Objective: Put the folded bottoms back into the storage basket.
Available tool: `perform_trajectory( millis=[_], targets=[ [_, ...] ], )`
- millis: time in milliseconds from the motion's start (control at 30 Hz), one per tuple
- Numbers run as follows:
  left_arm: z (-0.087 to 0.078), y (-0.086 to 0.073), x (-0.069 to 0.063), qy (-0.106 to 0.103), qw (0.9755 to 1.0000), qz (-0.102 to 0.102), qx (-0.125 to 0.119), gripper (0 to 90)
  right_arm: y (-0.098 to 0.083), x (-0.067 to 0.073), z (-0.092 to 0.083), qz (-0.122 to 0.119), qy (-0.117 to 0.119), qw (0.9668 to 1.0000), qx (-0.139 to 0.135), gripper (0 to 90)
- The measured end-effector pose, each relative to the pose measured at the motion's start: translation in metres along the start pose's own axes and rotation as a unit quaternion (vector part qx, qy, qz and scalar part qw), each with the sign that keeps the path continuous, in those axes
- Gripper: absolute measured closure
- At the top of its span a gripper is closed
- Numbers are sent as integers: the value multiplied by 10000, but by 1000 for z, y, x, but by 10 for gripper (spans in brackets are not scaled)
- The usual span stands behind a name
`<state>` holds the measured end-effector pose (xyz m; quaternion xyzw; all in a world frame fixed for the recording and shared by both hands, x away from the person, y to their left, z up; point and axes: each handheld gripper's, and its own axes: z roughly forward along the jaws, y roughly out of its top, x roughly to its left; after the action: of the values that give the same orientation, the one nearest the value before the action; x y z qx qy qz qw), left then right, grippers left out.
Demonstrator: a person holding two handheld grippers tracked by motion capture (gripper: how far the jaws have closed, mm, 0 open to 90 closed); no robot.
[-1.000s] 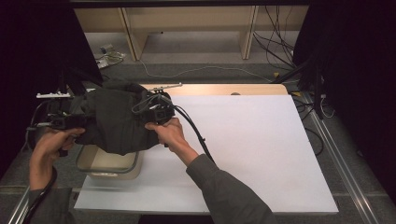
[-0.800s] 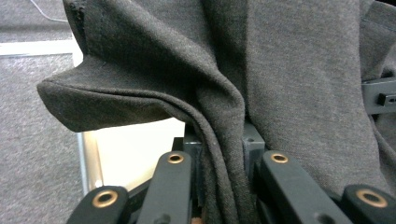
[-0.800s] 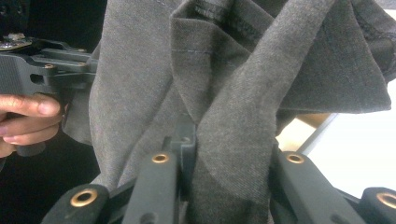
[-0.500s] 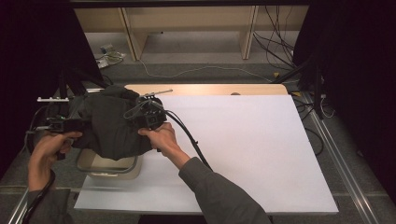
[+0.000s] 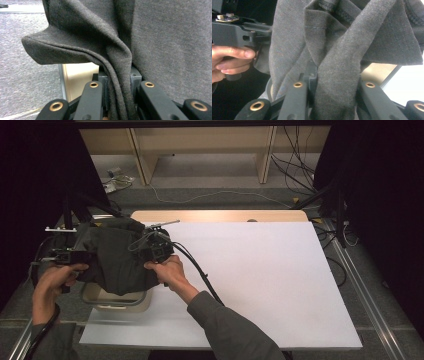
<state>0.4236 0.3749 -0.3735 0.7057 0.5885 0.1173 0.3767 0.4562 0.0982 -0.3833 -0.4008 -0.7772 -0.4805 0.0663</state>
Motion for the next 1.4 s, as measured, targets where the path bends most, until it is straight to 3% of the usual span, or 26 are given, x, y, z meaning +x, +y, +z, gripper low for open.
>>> perform_trajectory(
  millis=[600,1200,1400],
  targets=[
    [18,-6,8,271,9989,-156,339,785,-7,-2,15,194,-4,9996,213,700],
    [31,-12,13,426,9969,-284,594,782,-11,-1,23,219,-74,9990,392,688],
    [36,-12,11,559,9958,-223,686,774,-12,-2,25,235,-101,9987,447,679]
  ],
)
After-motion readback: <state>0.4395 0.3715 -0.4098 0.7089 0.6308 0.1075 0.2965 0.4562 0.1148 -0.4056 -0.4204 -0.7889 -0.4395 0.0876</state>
